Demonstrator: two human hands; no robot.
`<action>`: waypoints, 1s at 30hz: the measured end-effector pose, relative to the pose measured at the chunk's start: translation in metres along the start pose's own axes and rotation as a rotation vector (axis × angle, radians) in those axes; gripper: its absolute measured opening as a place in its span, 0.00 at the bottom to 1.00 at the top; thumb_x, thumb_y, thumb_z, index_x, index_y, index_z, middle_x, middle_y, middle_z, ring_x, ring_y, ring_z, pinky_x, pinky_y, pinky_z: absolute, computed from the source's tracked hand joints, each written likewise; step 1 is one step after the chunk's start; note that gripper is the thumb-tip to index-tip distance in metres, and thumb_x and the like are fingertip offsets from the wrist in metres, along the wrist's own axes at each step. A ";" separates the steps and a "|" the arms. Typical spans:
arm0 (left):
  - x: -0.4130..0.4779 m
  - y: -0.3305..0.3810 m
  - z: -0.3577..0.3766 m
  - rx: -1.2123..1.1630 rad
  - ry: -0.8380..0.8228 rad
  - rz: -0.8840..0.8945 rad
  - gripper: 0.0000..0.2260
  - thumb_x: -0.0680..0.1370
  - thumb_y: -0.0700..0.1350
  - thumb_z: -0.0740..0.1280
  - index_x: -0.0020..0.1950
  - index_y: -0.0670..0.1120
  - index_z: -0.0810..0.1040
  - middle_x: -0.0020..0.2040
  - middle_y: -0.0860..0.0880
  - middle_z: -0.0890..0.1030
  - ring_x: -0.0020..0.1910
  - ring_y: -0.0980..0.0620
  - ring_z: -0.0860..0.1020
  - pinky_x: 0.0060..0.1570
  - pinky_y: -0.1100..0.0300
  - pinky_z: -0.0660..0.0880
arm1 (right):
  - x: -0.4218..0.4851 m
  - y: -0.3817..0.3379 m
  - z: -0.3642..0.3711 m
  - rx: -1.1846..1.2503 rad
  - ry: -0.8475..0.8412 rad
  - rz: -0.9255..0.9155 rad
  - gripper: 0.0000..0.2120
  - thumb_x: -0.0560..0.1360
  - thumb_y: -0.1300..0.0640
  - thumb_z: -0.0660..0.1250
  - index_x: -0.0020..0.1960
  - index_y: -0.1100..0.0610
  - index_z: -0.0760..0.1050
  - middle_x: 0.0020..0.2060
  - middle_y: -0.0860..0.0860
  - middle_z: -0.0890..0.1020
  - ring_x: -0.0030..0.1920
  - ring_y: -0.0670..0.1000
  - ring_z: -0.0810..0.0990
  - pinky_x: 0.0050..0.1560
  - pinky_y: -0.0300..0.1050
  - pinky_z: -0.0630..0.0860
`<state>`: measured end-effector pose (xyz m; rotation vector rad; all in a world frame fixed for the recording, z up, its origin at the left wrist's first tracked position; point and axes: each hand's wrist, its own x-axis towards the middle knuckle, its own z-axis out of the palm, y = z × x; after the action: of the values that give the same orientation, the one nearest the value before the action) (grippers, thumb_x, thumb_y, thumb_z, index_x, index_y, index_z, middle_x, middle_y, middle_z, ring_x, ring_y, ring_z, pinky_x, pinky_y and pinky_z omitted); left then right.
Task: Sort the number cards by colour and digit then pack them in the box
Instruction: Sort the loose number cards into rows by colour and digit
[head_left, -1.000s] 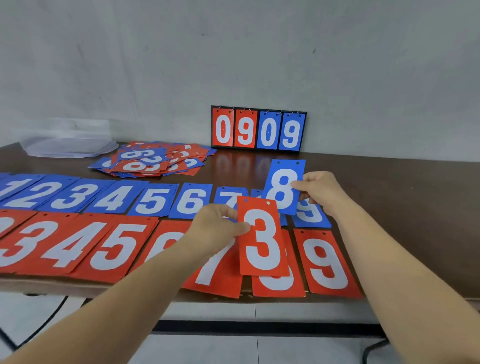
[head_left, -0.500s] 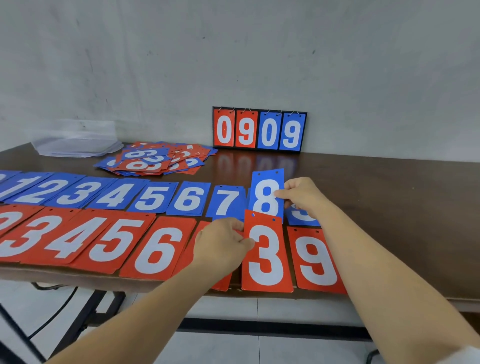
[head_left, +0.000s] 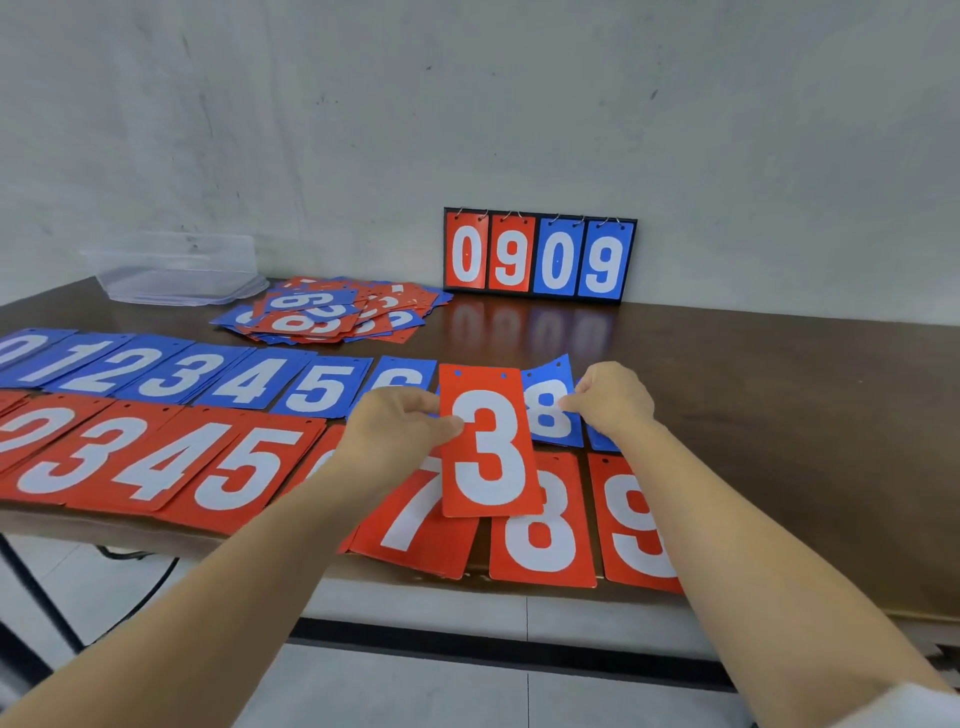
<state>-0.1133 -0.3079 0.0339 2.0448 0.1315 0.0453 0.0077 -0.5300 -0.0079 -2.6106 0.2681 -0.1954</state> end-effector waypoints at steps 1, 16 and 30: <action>0.001 -0.001 -0.003 -0.011 0.005 -0.003 0.20 0.77 0.46 0.70 0.67 0.44 0.75 0.66 0.47 0.76 0.51 0.56 0.72 0.42 0.68 0.68 | 0.000 -0.001 0.000 -0.021 0.009 0.012 0.13 0.71 0.49 0.73 0.40 0.57 0.75 0.33 0.51 0.78 0.34 0.51 0.77 0.32 0.44 0.72; 0.028 -0.021 -0.056 -0.055 0.039 -0.055 0.21 0.75 0.48 0.72 0.66 0.46 0.76 0.64 0.46 0.78 0.62 0.47 0.76 0.65 0.51 0.72 | -0.018 -0.055 0.009 0.175 -0.025 -0.239 0.21 0.73 0.49 0.71 0.64 0.51 0.74 0.55 0.47 0.81 0.48 0.49 0.80 0.49 0.50 0.79; 0.119 -0.086 -0.213 -0.099 -0.012 0.045 0.12 0.75 0.43 0.72 0.58 0.42 0.80 0.54 0.49 0.82 0.44 0.55 0.79 0.41 0.69 0.73 | -0.001 -0.212 0.072 0.162 -0.025 -0.309 0.18 0.72 0.49 0.71 0.61 0.50 0.77 0.48 0.43 0.82 0.48 0.46 0.80 0.54 0.50 0.78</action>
<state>-0.0208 -0.0667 0.0526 1.9493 0.0747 0.0664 0.0523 -0.3155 0.0356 -2.4783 -0.1569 -0.2774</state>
